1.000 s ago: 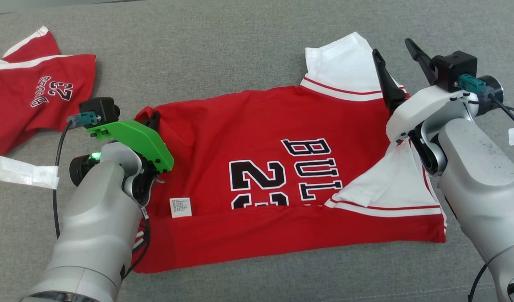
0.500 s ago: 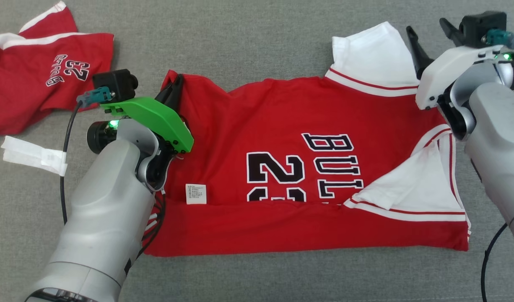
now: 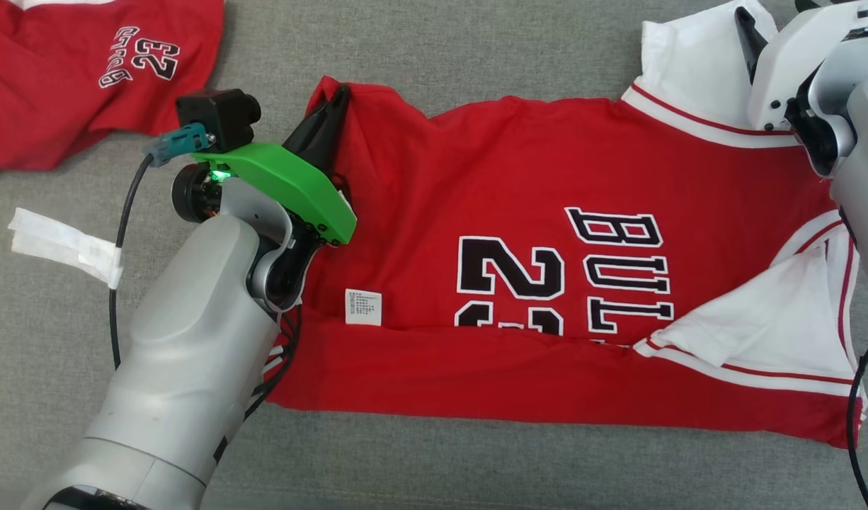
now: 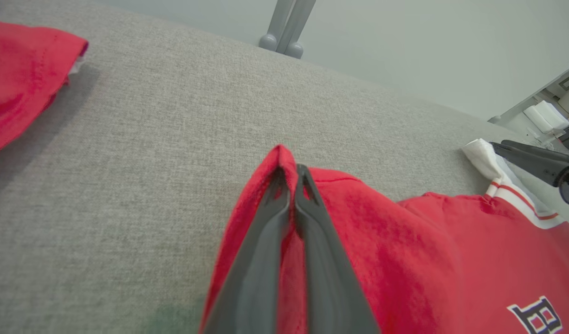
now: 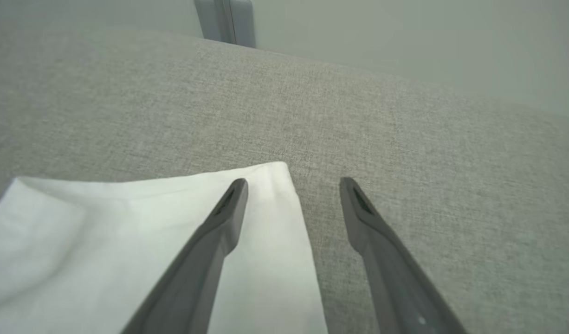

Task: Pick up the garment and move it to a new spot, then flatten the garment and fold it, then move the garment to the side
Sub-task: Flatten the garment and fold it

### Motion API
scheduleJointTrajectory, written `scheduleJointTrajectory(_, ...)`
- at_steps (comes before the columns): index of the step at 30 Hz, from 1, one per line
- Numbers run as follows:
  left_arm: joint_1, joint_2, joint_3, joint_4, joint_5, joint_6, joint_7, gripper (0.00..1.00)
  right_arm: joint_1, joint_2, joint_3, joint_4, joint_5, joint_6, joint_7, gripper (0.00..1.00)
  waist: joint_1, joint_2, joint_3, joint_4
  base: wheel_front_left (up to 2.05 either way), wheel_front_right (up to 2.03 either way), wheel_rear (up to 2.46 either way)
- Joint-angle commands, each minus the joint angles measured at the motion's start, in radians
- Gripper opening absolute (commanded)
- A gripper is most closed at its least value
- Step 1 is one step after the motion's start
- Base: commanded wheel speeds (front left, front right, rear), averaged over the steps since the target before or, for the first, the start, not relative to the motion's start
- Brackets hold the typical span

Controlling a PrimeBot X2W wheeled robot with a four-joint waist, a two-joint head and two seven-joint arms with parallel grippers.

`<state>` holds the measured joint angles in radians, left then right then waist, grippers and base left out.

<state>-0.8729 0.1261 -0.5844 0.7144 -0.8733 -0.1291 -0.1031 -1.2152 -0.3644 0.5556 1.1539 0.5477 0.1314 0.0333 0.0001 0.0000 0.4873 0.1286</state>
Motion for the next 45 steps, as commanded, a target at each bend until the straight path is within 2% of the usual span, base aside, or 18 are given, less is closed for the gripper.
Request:
scheduleJointTrajectory(1, -0.006, 0.007, -0.003, -0.007, -0.006, -0.002, -0.007, 0.0, -0.019, -0.001, 0.007, 0.015, 0.011, -0.001, 0.022, 1.0, -0.0001, 0.0, 0.023, 0.02, 0.0, 0.0, 0.0)
scheduleJointTrajectory(3, -0.008, 0.007, -0.007, -0.013, -0.008, -0.002, -0.011, 0.0, -0.028, -0.003, 0.018, 0.028, 0.019, -0.001, 0.042, 1.0, -0.0001, 0.0, 0.028, 0.022, 0.0, 0.0, 0.0)
scheduleJointTrajectory(4, -0.008, 0.007, -0.009, -0.014, -0.01, -0.002, -0.013, 0.0, -0.028, -0.002, 0.022, 0.034, 0.024, -0.001, 0.052, 0.73, -0.0001, 0.0, 0.029, 0.023, 0.0, 0.0, 0.0)
scheduleJointTrajectory(5, -0.009, 0.006, -0.01, -0.015, -0.013, -0.002, -0.015, 0.0, -0.026, 0.0, 0.026, 0.039, 0.033, -0.001, 0.063, 0.4, -0.0001, 0.0, 0.031, 0.025, 0.0, 0.0, 0.0)
scheduleJointTrajectory(6, -0.01, 0.005, -0.012, -0.016, -0.014, -0.002, -0.016, 0.0, -0.026, 0.001, 0.028, 0.04, 0.041, -0.001, 0.071, 0.15, -0.0001, 0.0, 0.033, 0.026, 0.0, 0.0, 0.0)
scheduleJointTrajectory(7, -0.012, 0.006, -0.013, -0.016, -0.015, -0.002, -0.018, 0.0, -0.027, 0.001, 0.031, 0.039, 0.049, -0.001, 0.077, 0.0, -0.0001, 0.0, 0.034, 0.027, 0.0, 0.0, 0.0)
scheduleJointTrajectory(15, 0.001, 0.023, -0.013, 0.017, -0.03, -0.002, -0.041, 0.0, -0.038, -0.028, 0.042, 0.032, 0.081, -0.002, -0.034, 0.0, -0.0001, 0.0, 0.0, 0.009, 0.0, 0.0, 0.0)
scheduleJointTrajectory(30, 0.045, 0.055, -0.017, 0.058, -0.061, -0.002, -0.065, 0.0, 0.073, -0.065, 0.084, -0.054, 0.17, -0.002, -0.241, 0.0, -0.0001, 0.0, -0.118, -0.047, 0.0, 0.0, 0.0)
scheduleJointTrajectory(40, 0.14, 0.095, -0.011, 0.062, -0.099, -0.002, -0.09, 0.0, 0.289, -0.095, 0.08, -0.26, 0.234, -0.002, -0.3, 0.0, -0.0001, 0.0, -0.212, -0.099, 0.0, 0.0, 0.0)
scheduleJointTrajectory(45, 0.189, 0.12, -0.006, 0.05, -0.11, -0.002, -0.105, 0.0, 0.443, -0.108, -0.004, -0.43, 0.206, -0.002, -0.299, 0.0, -0.0001, 0.0, -0.242, -0.134, 0.0, 0.0, 0.0)
